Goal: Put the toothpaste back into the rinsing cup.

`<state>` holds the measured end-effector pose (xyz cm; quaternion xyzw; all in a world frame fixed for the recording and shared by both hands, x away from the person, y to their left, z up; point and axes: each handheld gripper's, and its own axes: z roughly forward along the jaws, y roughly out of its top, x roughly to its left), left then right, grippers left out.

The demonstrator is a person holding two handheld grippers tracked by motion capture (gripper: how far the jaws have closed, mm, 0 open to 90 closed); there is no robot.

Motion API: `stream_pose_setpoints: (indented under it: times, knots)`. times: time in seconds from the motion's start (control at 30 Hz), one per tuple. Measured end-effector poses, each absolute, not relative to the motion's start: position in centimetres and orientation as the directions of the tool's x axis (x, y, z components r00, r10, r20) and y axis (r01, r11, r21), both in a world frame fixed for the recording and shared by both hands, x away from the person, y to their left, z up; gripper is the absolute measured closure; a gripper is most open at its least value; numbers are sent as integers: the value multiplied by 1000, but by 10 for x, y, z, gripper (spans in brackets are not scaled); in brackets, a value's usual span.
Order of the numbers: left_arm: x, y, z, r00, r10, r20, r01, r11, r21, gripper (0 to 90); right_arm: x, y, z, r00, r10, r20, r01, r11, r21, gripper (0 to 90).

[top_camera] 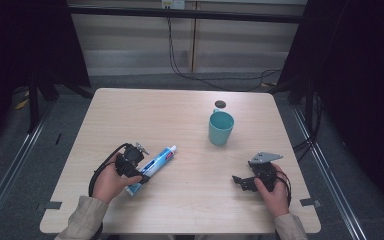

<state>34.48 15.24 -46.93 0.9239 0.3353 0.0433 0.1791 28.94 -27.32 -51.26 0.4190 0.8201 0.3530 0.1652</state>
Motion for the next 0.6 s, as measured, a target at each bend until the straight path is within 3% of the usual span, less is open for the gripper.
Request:
stream_pose_setpoints:
  times: [0.6]
  knots:
    - [347,139,-472,780,625,-36,602,-733,316,432,289,-273,-512,-598,801,22,569,405,716,105]
